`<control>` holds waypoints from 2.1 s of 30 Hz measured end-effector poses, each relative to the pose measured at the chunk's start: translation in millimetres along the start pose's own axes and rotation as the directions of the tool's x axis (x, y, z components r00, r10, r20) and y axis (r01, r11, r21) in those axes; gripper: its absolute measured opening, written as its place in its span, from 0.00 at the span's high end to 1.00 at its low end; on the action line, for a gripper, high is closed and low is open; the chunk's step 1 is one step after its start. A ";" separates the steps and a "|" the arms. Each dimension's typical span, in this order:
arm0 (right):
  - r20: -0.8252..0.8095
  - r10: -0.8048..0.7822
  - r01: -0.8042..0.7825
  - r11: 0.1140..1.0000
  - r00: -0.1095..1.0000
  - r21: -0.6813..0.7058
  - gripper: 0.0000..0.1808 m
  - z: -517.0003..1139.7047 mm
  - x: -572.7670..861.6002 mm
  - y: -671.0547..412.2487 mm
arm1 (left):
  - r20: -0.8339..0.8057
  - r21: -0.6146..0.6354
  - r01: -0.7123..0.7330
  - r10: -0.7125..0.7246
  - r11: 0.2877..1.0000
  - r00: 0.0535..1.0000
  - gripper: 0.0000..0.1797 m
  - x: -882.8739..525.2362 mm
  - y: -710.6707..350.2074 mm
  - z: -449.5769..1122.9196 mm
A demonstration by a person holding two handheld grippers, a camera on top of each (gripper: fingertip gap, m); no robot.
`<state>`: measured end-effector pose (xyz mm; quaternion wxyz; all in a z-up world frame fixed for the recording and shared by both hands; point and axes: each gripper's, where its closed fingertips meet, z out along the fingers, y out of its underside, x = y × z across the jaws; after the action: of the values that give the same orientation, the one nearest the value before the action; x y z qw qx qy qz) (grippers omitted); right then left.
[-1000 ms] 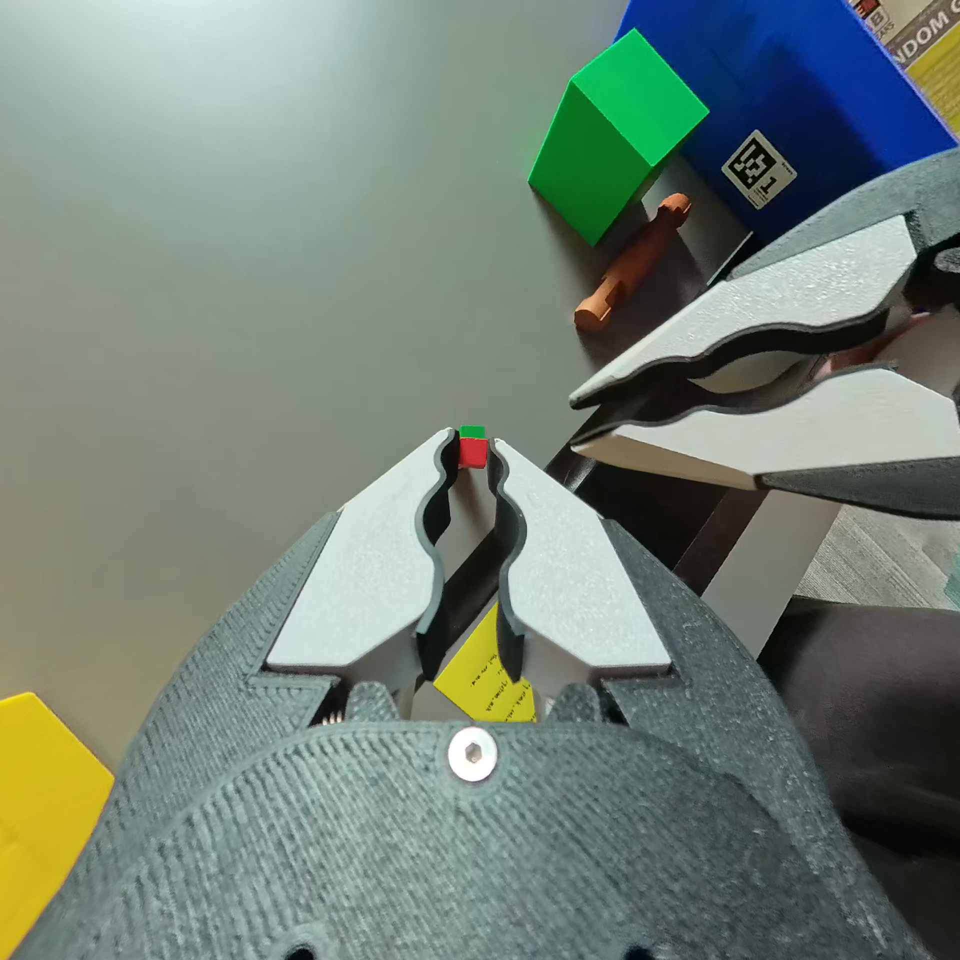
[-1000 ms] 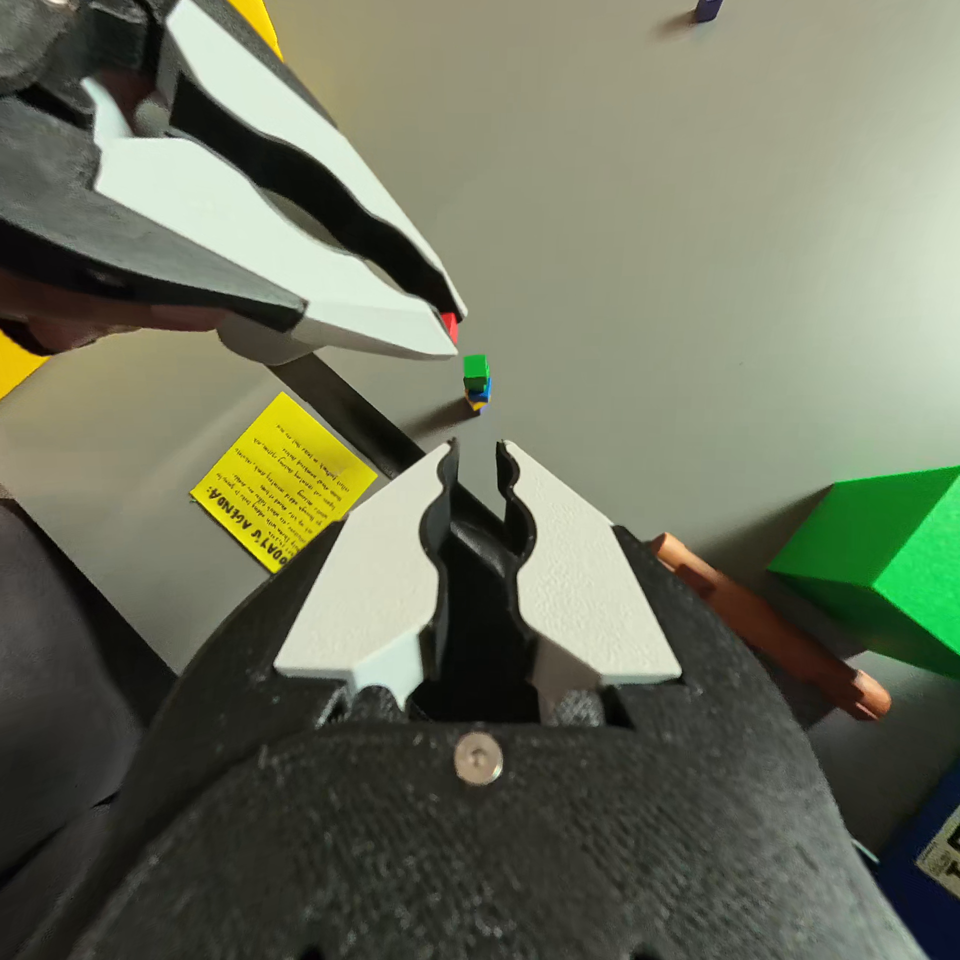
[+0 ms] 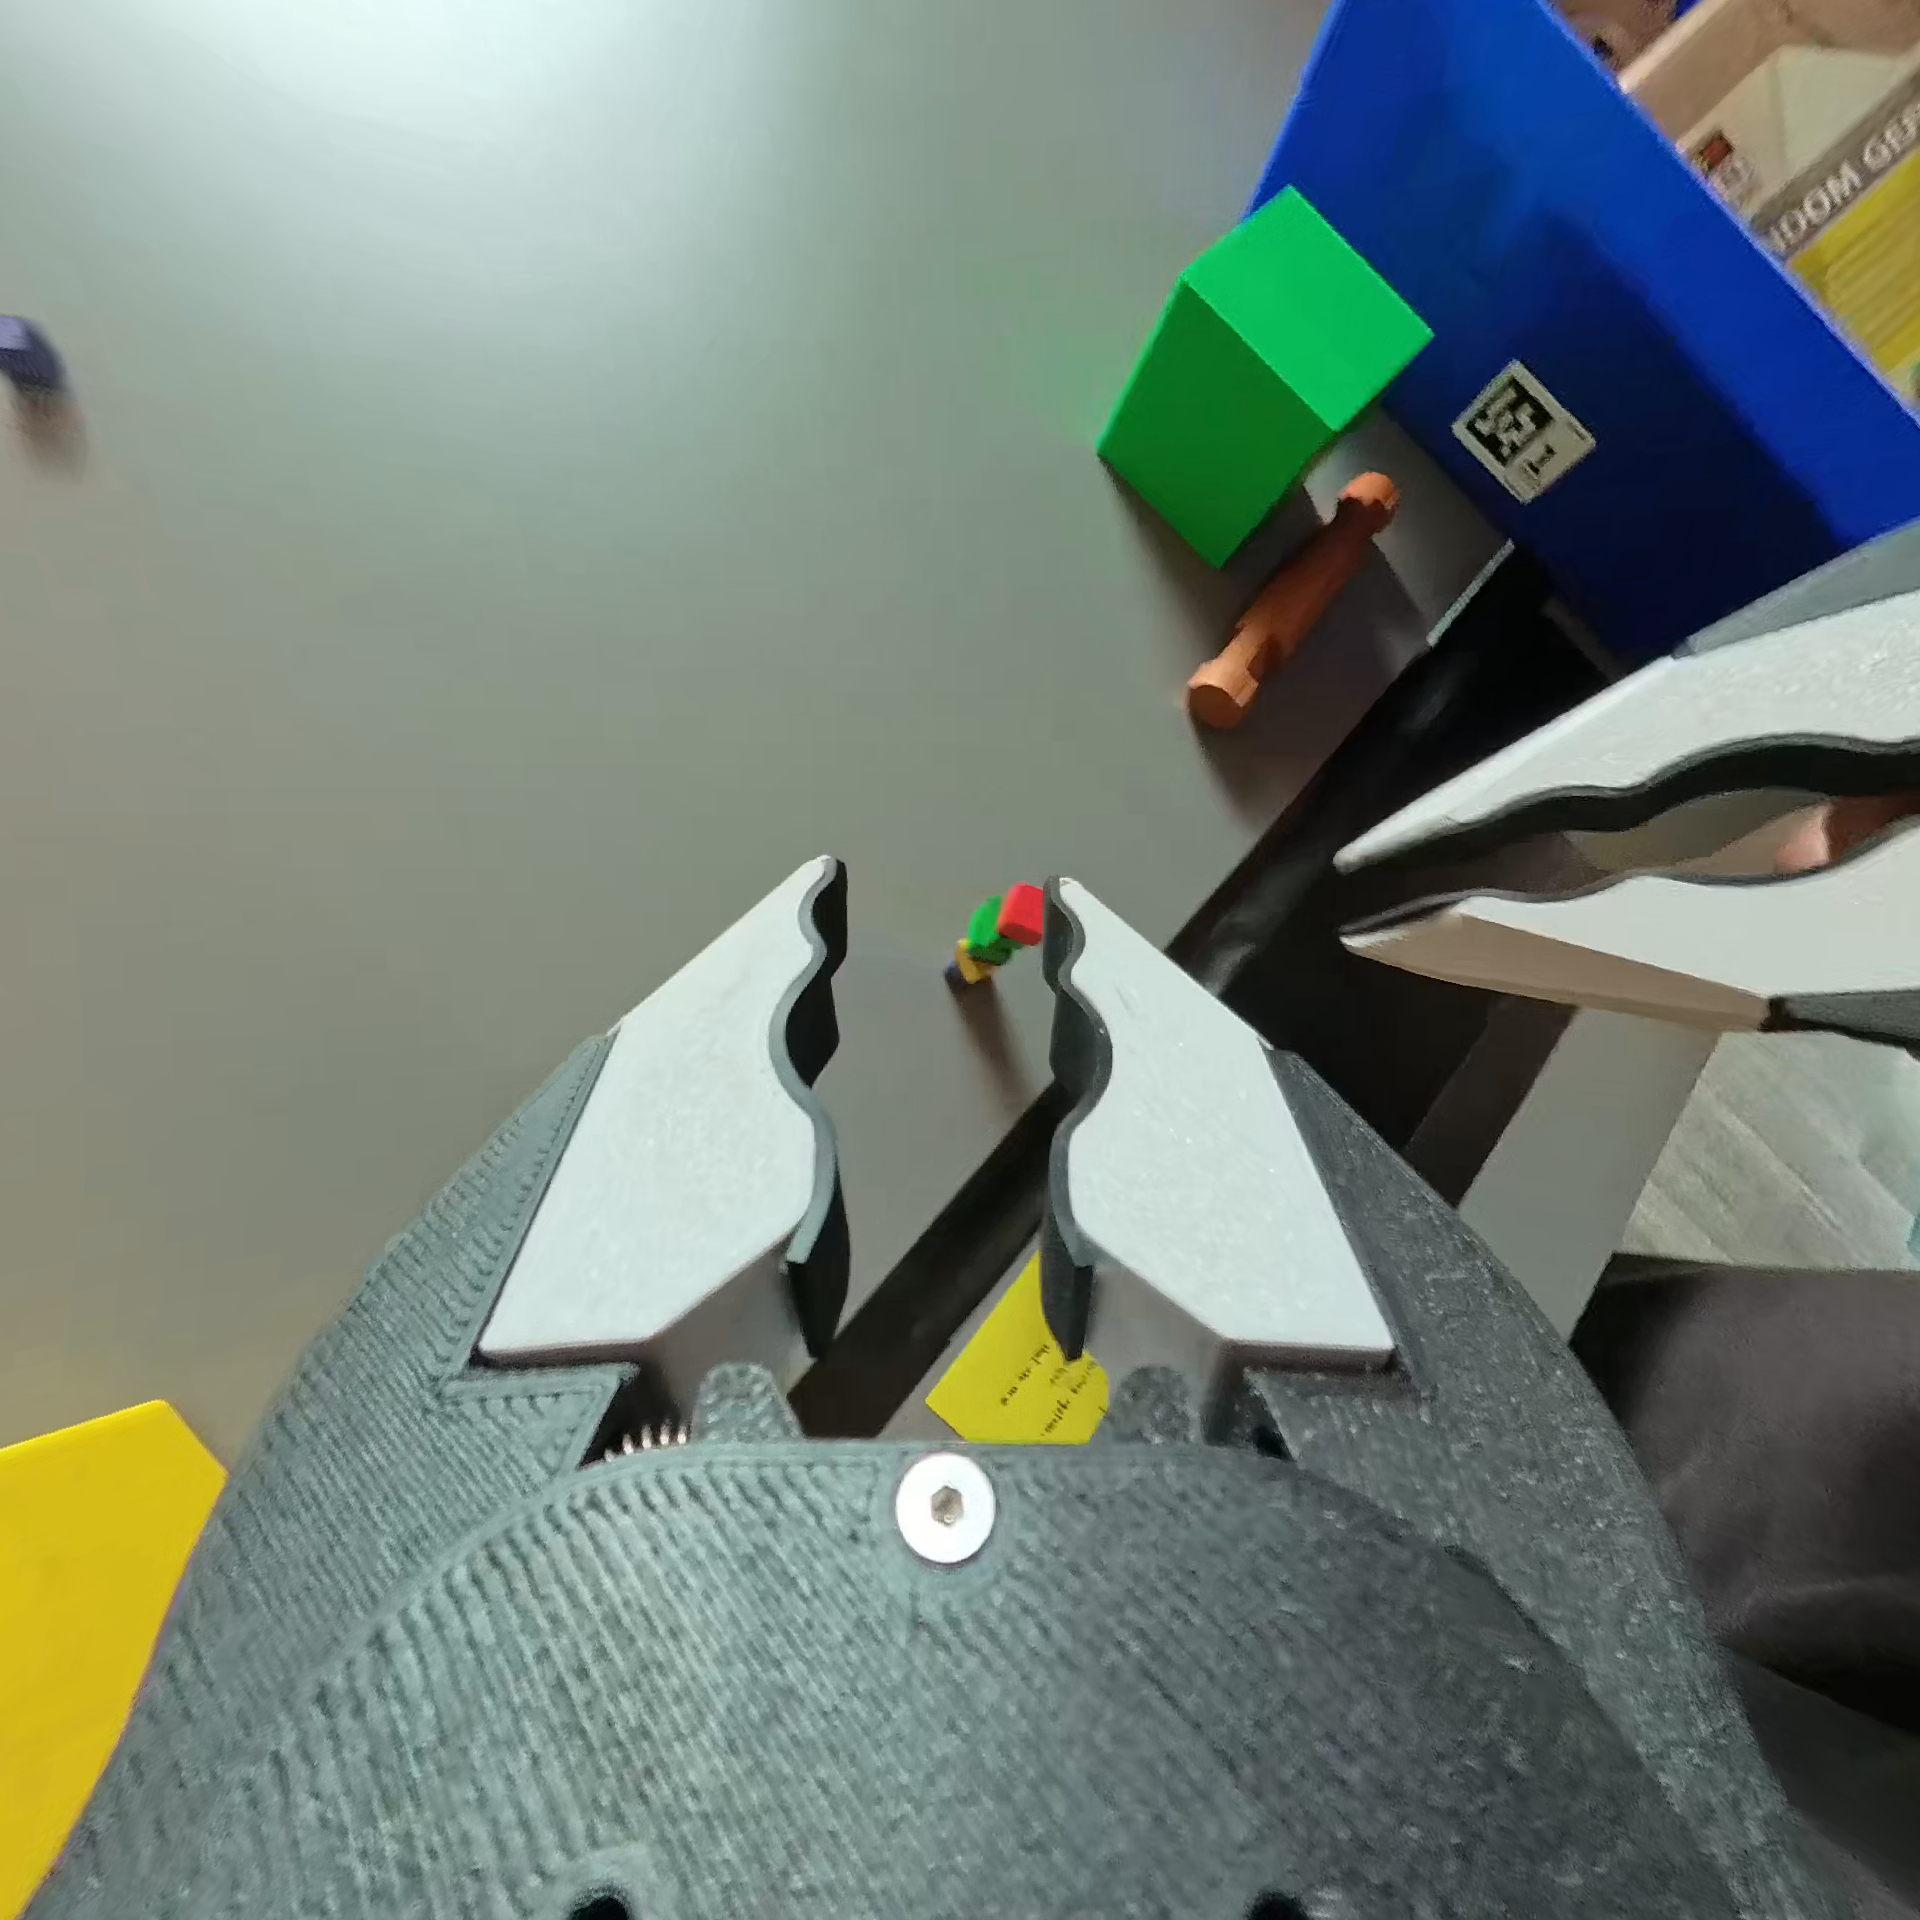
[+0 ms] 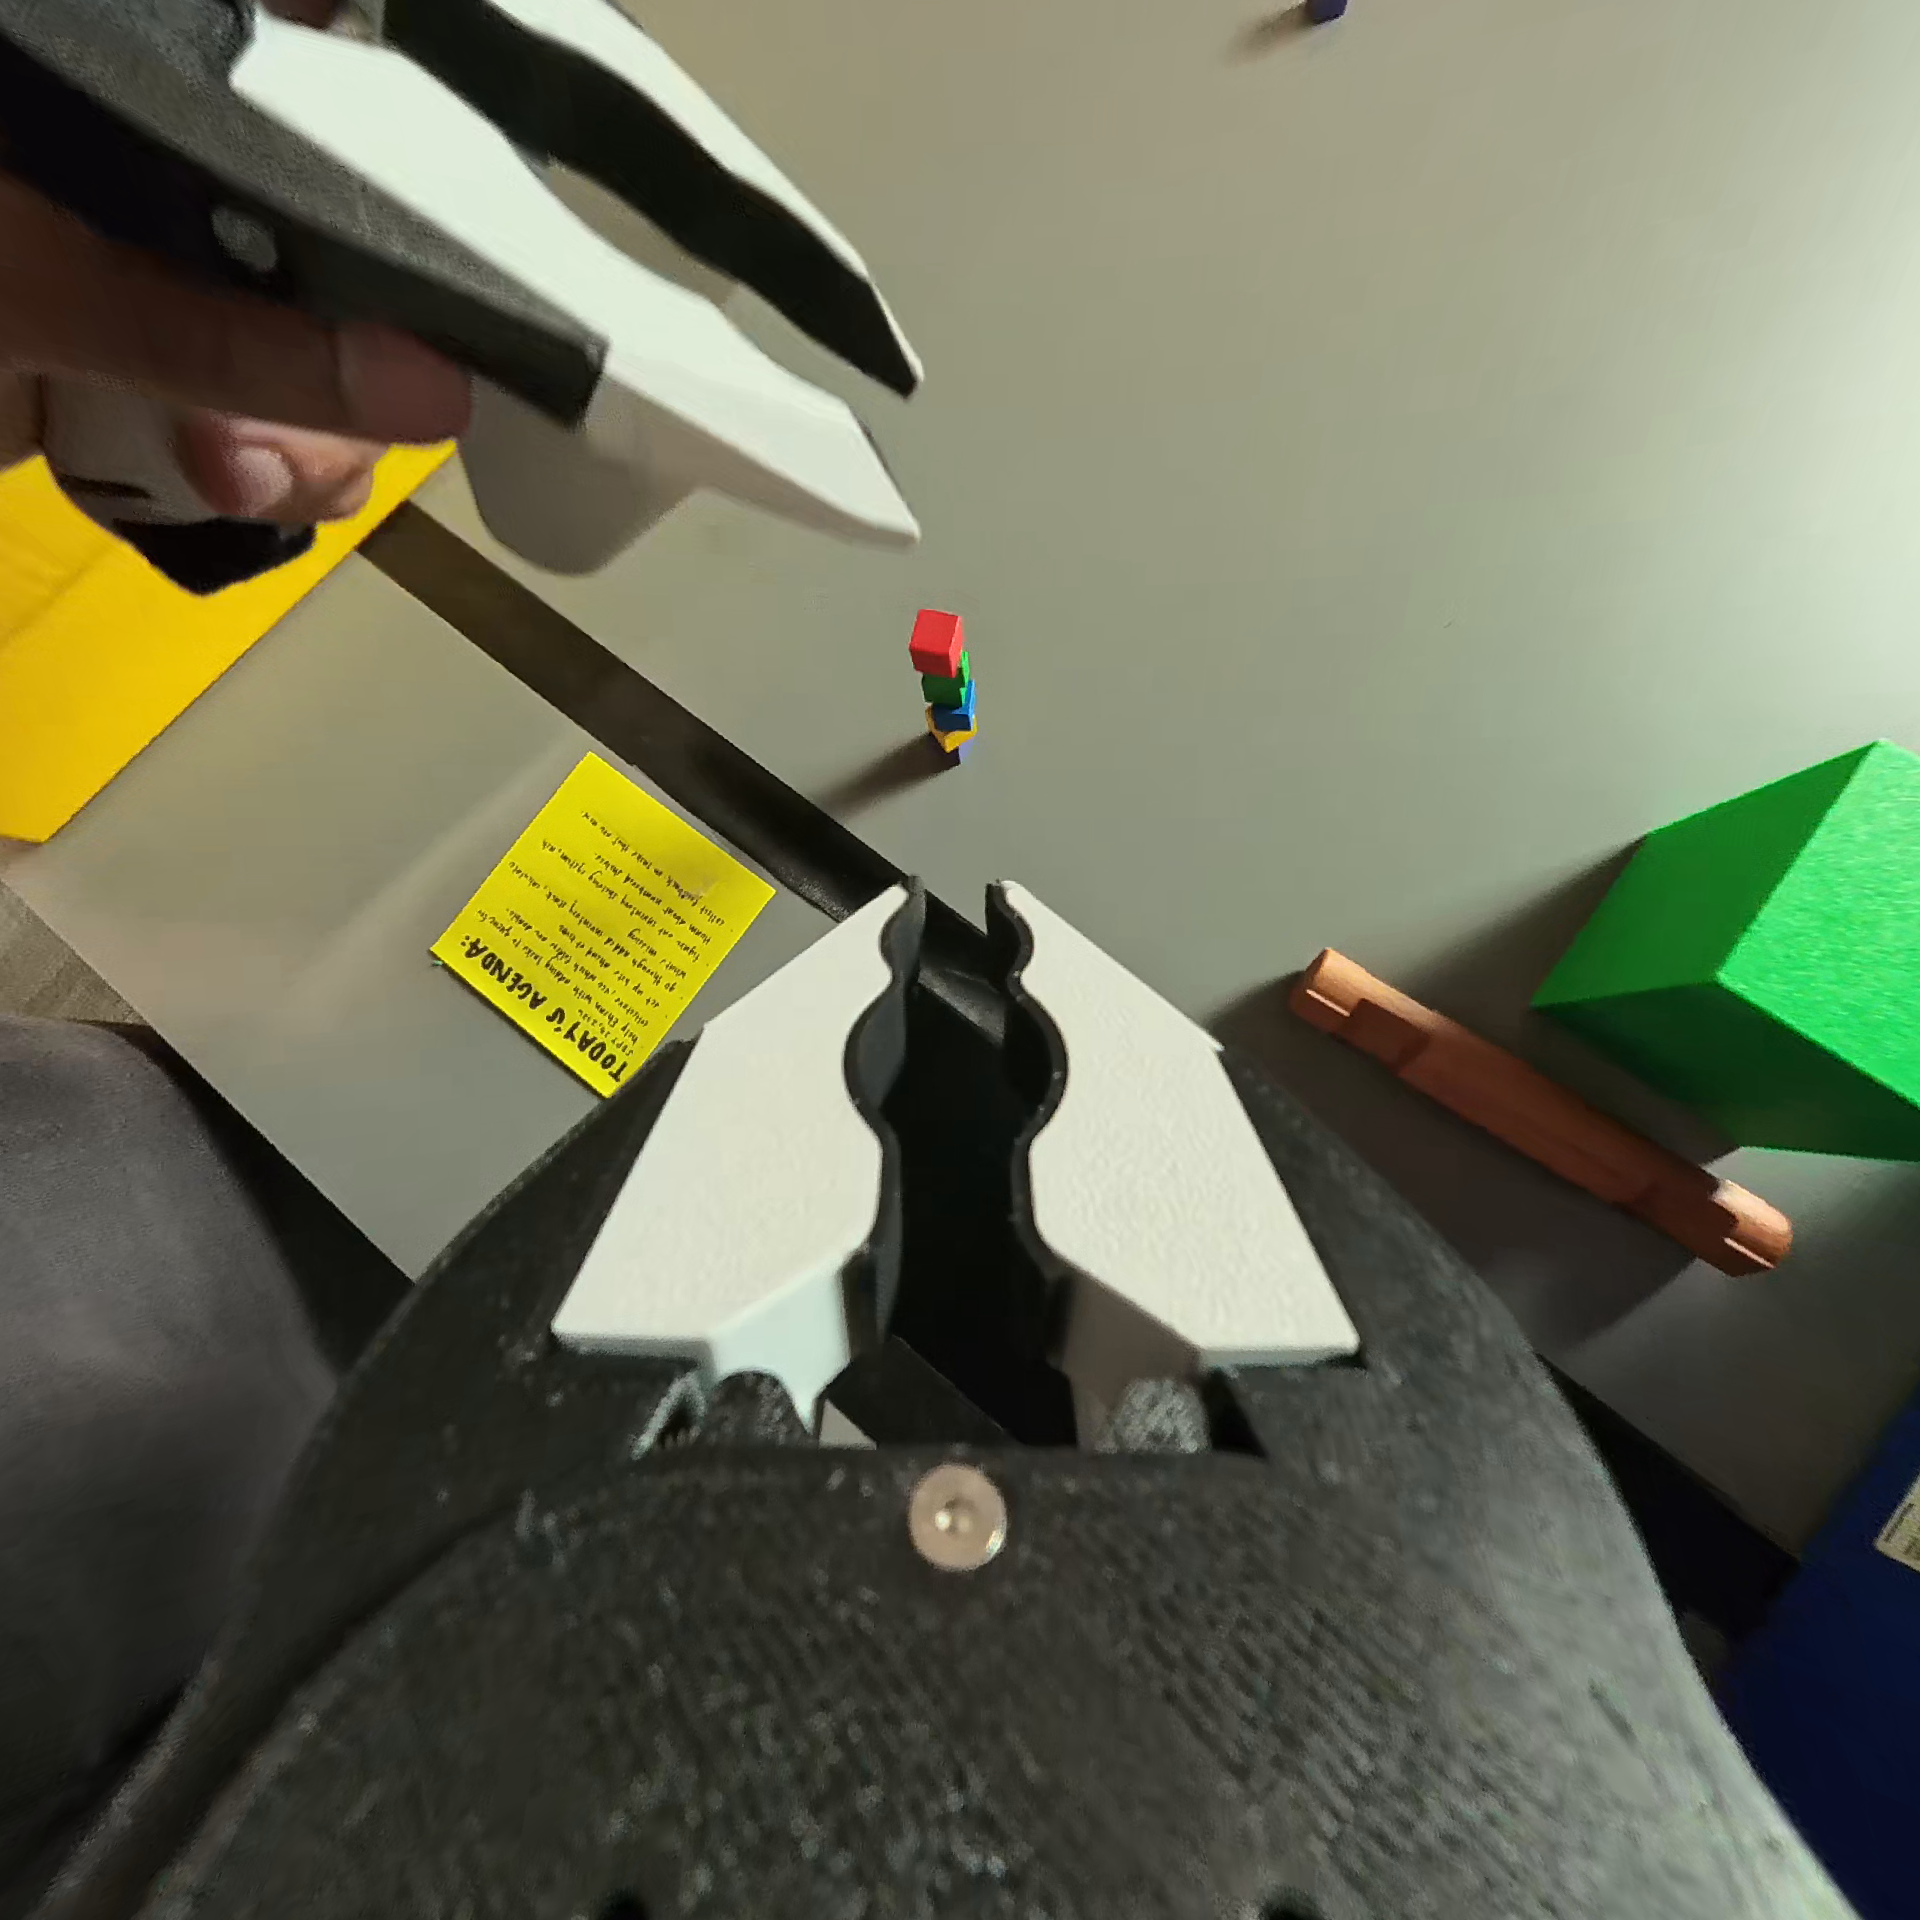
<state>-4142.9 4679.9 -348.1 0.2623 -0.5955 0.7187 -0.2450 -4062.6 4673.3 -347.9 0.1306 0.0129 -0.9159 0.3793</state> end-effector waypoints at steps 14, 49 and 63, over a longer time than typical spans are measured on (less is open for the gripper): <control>-0.028 0.037 -0.036 0.999 0.999 0.037 0.94 -33.4 1.2 -9.0 | 0.355 0.015 0.108 -0.107 0.994 0.929 0.81 -206.5 -91.5 80.0; 0.166 -0.038 -0.069 0.803 0.985 0.592 0.88 -109.2 -31.1 -262.4 | -0.320 0.155 0.329 -0.268 0.932 0.909 0.97 -7.2 -59.5 -117.6; 0.250 0.131 -0.242 0.836 0.959 0.492 0.80 -118.0 -15.6 -204.0 | -0.485 0.214 0.318 -0.182 0.924 0.855 0.96 23.4 -96.7 -136.3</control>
<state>-4071.1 4665.1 -123.6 0.5084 -0.4516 0.6499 -0.3393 -4042.0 4701.4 -182.8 0.3875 0.0624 -0.7847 0.4797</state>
